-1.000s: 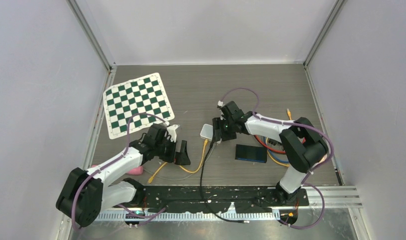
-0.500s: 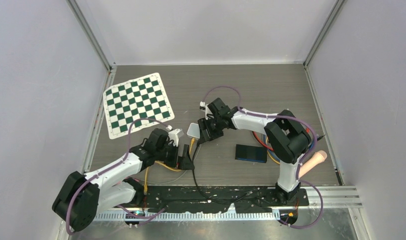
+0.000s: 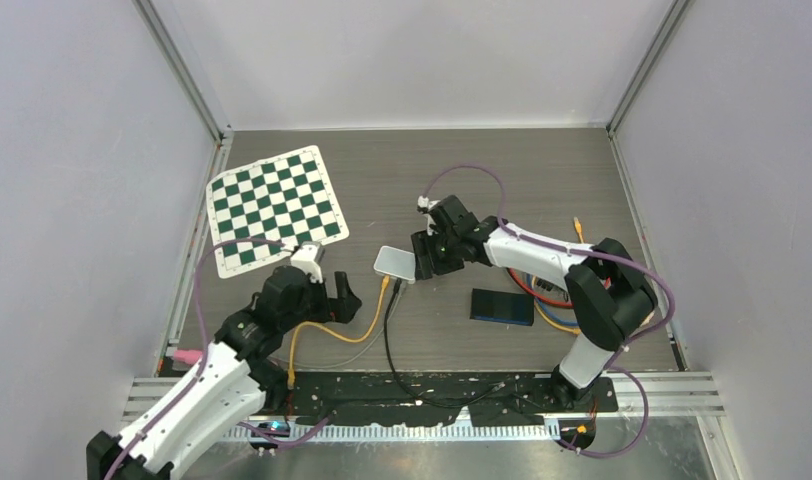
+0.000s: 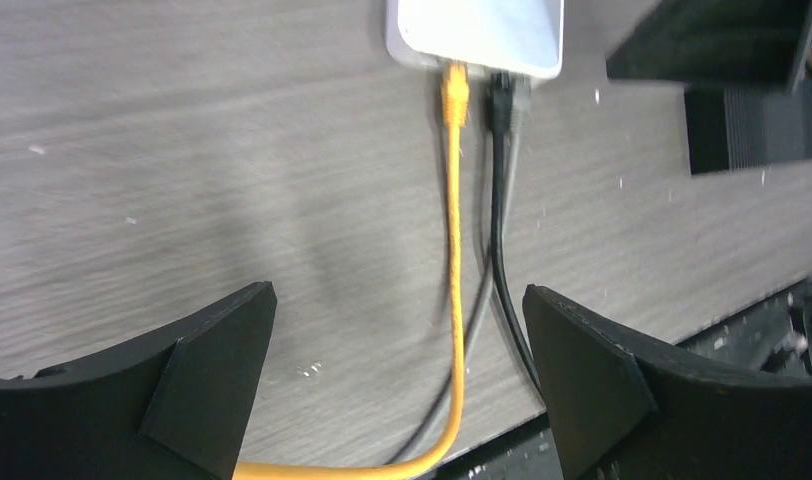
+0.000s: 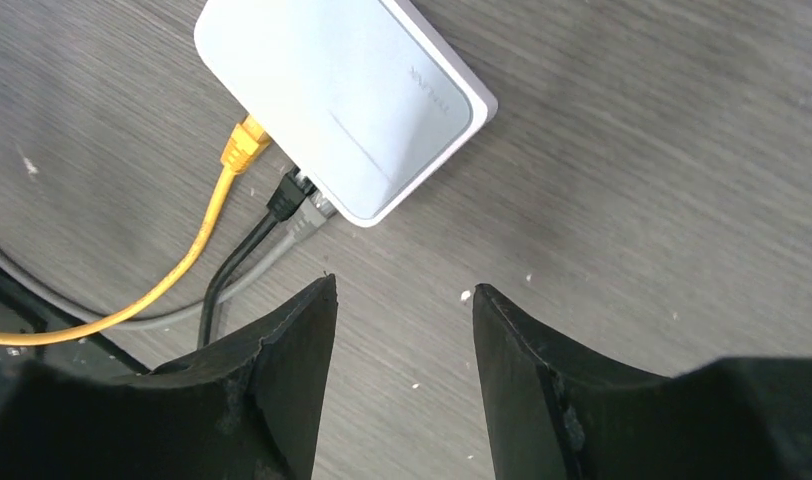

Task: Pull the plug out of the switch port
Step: Move the switch port to the center of the board.

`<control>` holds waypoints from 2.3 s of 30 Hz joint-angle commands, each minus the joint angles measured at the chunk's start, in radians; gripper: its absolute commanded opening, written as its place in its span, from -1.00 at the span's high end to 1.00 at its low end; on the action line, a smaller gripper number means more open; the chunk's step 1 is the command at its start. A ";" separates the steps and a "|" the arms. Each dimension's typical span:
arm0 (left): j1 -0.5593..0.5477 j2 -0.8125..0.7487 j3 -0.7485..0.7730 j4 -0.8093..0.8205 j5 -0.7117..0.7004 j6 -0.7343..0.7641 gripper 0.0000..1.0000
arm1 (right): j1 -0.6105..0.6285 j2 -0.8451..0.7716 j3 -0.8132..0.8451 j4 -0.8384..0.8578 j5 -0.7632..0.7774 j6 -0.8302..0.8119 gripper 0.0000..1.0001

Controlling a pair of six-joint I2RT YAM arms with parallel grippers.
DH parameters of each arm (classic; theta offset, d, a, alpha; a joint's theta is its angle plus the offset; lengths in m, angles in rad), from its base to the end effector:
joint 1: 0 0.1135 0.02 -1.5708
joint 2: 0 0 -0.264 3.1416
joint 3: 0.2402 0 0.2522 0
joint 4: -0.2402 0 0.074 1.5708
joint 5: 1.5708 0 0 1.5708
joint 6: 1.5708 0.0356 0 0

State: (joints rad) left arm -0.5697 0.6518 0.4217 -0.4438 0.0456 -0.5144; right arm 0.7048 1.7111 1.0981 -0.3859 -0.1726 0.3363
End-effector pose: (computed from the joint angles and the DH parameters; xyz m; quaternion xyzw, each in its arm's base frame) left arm 0.1237 -0.0812 0.2078 0.0348 0.9003 -0.2412 0.3607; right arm 0.2633 0.2320 0.1913 -0.1990 0.9352 0.2115 0.2027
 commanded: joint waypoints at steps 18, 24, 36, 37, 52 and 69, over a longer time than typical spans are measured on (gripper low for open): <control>0.055 0.129 0.031 -0.075 0.263 0.024 -0.87 | 0.096 -0.295 -0.404 0.311 -0.062 0.368 -0.12; -0.047 0.241 0.027 -0.039 0.318 0.006 -0.81 | 0.097 -0.293 -0.387 0.309 -0.062 0.360 -0.12; -0.140 0.431 0.016 0.065 0.398 -0.016 -0.78 | 0.096 -0.287 -0.389 0.302 -0.065 0.353 -0.12; -0.152 0.457 0.019 0.074 0.399 -0.019 -0.77 | 0.097 -0.286 -0.390 0.302 -0.065 0.353 -0.12; -0.334 0.682 0.161 0.329 0.470 -0.155 -0.69 | 0.096 -0.267 -0.378 0.272 -0.028 0.334 -0.12; -0.402 0.468 0.227 0.081 0.120 -0.089 -0.91 | 0.076 -0.252 -0.311 0.201 0.097 0.300 -0.13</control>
State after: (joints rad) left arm -0.9817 1.2919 0.6426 -0.1852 0.3920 -0.6754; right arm 0.7940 1.4845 0.7467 -0.1848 -0.1337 0.6453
